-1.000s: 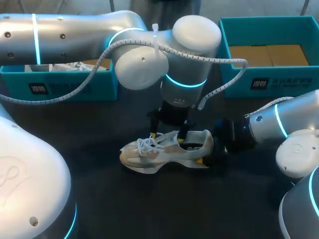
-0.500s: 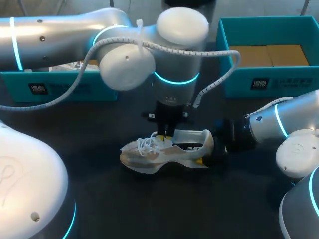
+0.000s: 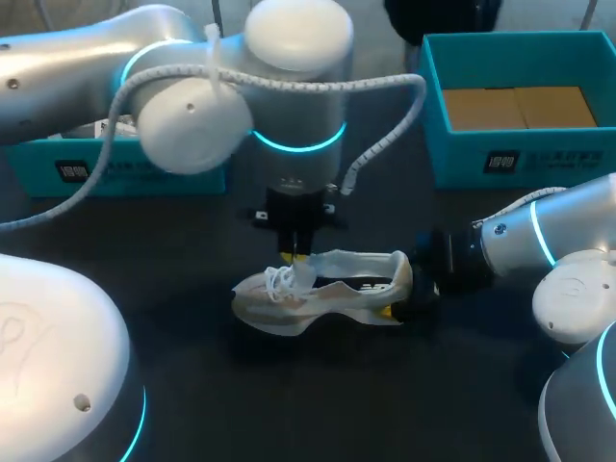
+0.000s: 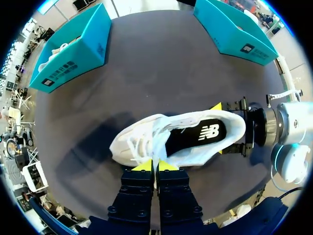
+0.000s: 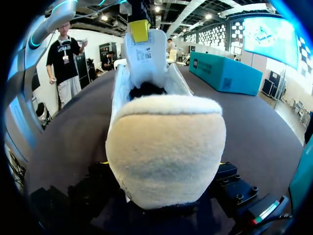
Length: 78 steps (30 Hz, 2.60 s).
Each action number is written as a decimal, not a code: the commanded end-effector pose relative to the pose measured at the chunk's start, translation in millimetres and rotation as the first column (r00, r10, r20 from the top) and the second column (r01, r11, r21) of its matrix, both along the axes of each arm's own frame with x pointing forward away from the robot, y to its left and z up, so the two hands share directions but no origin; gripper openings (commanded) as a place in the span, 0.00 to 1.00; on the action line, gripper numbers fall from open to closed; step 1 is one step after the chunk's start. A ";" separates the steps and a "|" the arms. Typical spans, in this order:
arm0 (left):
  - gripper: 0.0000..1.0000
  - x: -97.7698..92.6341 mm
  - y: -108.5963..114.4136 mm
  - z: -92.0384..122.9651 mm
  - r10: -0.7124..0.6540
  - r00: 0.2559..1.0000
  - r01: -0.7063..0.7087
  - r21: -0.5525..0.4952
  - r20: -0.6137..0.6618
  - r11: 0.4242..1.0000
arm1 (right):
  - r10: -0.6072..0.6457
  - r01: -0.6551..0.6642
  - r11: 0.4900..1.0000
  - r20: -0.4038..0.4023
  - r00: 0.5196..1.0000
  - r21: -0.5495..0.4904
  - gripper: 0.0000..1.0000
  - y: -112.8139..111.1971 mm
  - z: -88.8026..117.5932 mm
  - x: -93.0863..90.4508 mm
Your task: Take the shoe out of the shoebox, open the shoe tongue, remove and reinsert the insole, then place the shoe into the shoebox
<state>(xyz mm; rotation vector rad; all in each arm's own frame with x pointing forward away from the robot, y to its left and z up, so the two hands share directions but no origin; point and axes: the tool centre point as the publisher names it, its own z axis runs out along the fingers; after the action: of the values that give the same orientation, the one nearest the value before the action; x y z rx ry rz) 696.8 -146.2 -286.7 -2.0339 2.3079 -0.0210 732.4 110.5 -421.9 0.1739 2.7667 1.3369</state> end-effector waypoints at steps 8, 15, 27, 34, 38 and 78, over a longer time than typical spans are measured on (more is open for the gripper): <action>0.00 -8.6 48.0 -4.9 -0.014 1.000 0.014 -0.037 0.006 0.999 | -0.001 0.001 1.000 0.000 1.000 -0.003 0.00 -0.4 -2.6 -1.7; 0.00 -10.4 62.9 -17.4 -0.037 0.999 0.037 -0.020 0.011 0.999 | -0.001 0.001 1.000 0.000 1.000 -0.003 0.00 -0.4 -2.6 -1.7; 0.00 -10.4 62.9 -17.4 -0.037 0.999 0.037 -0.020 0.011 0.999 | -0.001 0.001 1.000 0.000 1.000 -0.003 0.00 -0.4 -2.6 -1.7; 0.00 -5.8 88.5 -66.7 -0.040 0.999 0.040 0.052 -0.002 0.998 | -0.001 0.001 1.000 0.000 1.000 -0.003 0.00 -0.4 -2.6 -1.7; 0.00 -7.1 88.7 -65.1 -0.043 0.999 0.043 0.048 -0.003 0.998 | -0.001 0.001 1.000 0.000 1.000 -0.003 0.00 -0.4 -2.6 -1.7; 1.00 28.0 80.9 40.1 -0.580 0.814 0.576 -0.194 0.041 0.794 | -0.001 0.001 1.000 0.000 1.000 -0.003 0.00 -0.4 -2.6 -1.7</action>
<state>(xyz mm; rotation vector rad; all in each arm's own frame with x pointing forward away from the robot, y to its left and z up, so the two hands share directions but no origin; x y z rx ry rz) 719.4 -69.9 -254.5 -1.4227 2.8087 -0.2633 731.7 111.0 -421.9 0.1746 2.7670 1.3362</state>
